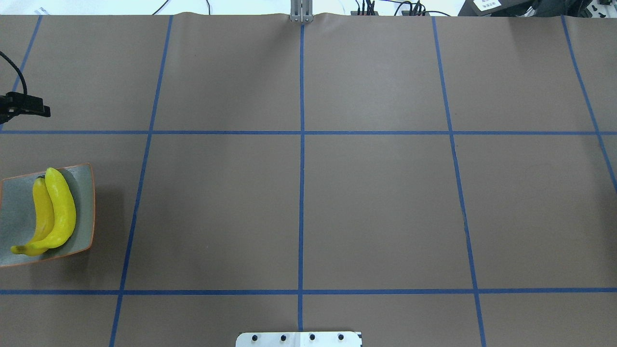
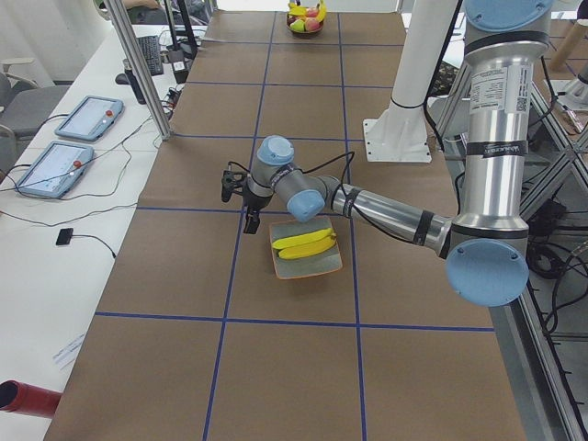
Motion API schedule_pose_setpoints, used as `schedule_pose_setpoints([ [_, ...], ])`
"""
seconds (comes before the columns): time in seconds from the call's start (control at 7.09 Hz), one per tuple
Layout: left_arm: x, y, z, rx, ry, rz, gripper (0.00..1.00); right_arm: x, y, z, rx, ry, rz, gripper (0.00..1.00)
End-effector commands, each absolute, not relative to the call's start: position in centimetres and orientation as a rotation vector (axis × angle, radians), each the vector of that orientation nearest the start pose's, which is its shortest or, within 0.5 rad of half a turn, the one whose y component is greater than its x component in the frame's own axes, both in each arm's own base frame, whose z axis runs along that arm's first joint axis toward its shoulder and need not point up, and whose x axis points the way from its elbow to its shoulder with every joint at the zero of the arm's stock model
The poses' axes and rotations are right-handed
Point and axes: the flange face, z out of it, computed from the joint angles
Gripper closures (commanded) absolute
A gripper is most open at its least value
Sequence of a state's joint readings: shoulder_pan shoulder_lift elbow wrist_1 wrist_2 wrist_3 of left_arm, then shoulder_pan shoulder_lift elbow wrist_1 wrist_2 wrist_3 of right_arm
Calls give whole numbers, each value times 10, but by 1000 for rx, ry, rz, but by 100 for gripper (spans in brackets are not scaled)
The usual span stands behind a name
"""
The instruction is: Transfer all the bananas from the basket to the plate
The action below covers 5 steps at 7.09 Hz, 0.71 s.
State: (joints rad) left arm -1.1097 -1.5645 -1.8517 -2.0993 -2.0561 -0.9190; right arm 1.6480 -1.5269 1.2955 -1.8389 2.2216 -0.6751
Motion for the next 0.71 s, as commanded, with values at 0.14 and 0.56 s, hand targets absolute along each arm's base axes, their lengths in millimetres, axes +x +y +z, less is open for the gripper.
schedule_pose_setpoints([
  [0.14,155,-495,463,326,867,-215,0,106,-391,835,-283,-811,-387,17],
  [0.56,157,-496,459,333,874,-212,0,107,-377,844,-286,-816,-420,23],
])
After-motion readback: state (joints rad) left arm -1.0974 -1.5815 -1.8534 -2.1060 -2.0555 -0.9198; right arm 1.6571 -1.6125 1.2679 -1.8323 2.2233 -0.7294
